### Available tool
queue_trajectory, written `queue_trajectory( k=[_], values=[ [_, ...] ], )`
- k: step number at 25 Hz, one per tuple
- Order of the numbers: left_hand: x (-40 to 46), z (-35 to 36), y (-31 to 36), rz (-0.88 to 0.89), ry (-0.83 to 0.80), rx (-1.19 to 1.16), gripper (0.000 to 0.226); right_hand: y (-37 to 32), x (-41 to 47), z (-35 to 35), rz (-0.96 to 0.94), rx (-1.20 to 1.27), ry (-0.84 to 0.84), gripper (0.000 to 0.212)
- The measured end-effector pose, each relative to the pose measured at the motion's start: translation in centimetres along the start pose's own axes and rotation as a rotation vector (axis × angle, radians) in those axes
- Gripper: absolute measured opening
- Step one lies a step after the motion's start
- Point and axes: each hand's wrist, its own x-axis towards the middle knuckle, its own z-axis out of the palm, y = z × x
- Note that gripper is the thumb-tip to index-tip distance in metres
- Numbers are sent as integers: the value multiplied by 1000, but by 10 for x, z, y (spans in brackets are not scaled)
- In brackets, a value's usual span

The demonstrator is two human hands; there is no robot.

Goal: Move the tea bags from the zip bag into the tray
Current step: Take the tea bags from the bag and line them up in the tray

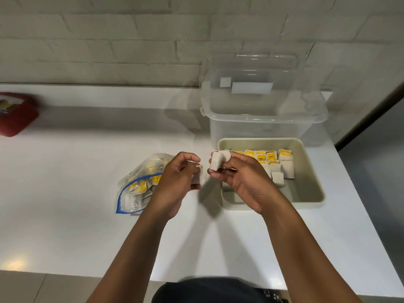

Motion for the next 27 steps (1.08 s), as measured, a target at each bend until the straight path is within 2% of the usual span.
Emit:
queue_trajectory(
  k=[3, 7, 10, 12, 14, 17, 20, 22, 25, 27],
  values=[
    [2, 18, 0, 13, -31, 105, 23, -7, -7, -17, -105, -243, 12, 25],
    [7, 45, -3, 69, 5, 234, 7, -23, -13, -38, -197, -569, 62, 15],
    [11, 63, -6, 230, -42, 404, 19, -36, -12, -59, -204, -699, 82, 9],
    [16, 76, -9, 342, -63, 555, 12, -51, -11, -76, -213, -822, 90, 6],
    [21, 87, -14, 390, -71, 667, 11, -68, -9, -96, -248, -1048, 111, 3],
    [24, 100, -23, 380, -78, 745, 24, -83, 10, -131, -269, -1473, 194, 6],
    [26, 113, -28, 350, -93, 783, 23, -83, 32, -155, -117, -1793, 132, 10],
    [28, 121, -30, 318, -138, 808, 24, -81, 41, -161, -28, -1922, 60, 14],
    [30, 125, -32, 294, -135, 819, 23, -79, 46, -163, 55, -1989, -146, 17],
    [31, 125, -34, 293, -112, 823, 21, -82, 46, -165, 134, -1910, -224, 19]
  ],
)
